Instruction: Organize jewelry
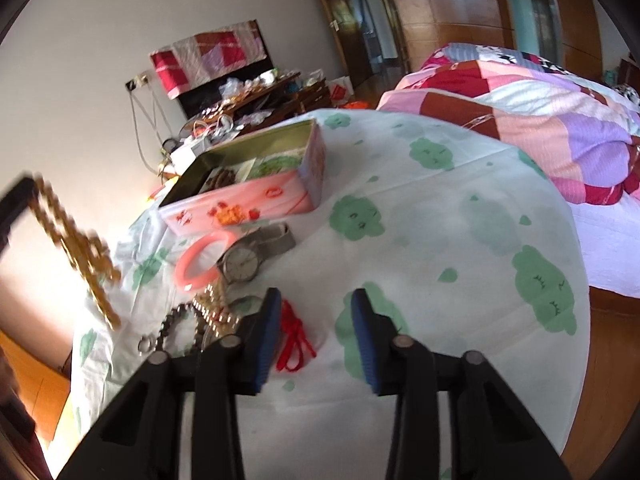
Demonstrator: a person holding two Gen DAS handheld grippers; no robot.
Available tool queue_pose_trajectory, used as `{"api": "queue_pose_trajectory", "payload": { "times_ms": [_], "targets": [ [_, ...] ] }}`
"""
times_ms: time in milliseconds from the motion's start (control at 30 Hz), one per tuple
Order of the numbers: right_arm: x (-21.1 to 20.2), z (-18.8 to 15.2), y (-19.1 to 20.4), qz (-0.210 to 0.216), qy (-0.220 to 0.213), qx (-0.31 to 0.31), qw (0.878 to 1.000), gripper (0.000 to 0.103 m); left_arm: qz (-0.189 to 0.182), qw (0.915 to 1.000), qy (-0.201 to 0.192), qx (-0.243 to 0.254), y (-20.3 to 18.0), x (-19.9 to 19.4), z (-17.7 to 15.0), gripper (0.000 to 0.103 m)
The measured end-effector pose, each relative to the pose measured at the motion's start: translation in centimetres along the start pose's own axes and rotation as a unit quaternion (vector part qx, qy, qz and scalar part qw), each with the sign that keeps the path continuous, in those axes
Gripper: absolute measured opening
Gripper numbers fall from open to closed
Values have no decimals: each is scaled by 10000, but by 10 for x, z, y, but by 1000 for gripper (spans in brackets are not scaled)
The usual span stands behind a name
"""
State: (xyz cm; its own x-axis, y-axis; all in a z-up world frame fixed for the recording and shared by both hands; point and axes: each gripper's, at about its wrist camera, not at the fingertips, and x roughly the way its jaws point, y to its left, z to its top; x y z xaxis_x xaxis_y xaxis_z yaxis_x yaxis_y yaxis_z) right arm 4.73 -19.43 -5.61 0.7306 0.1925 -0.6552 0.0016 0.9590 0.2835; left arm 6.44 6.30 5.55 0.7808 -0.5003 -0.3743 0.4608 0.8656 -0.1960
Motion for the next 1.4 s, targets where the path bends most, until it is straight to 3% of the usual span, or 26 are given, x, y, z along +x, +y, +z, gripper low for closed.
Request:
{"api": "queue_pose_trajectory", "payload": {
  "times_ms": [100,467,567,667,933,1067,1300,1400],
  "targets": [
    [4,-6,8,-48,162,-255,9995,30,60,9999,87,-105,7,4,-3,10],
    [26,-6,20,-454,728,-806,9931,29,122,9992,251,-280,14,11,-10,10],
    [26,-7,24,-669,767,-1066,9891,10,119,9992,255,-289,14,11,-10,10],
    [26,-3,16,-374,789,-732,9935,8,134,9991,280,-302,15,12,-12,10],
    [-6,38,12,139,68,-372,9992,8,204,9985,331,-378,18,18,-13,10],
    [-8,51,21,-2,-130,-545,9984,8,216,9988,277,-351,19,15,-11,10],
    [0,41,5,-56,53,-386,9992,8,210,9980,411,-427,24,23,-15,10],
    [4,32,-3,-18,305,-337,9990,14,214,9978,450,-429,25,25,-15,10]
  ]
}}
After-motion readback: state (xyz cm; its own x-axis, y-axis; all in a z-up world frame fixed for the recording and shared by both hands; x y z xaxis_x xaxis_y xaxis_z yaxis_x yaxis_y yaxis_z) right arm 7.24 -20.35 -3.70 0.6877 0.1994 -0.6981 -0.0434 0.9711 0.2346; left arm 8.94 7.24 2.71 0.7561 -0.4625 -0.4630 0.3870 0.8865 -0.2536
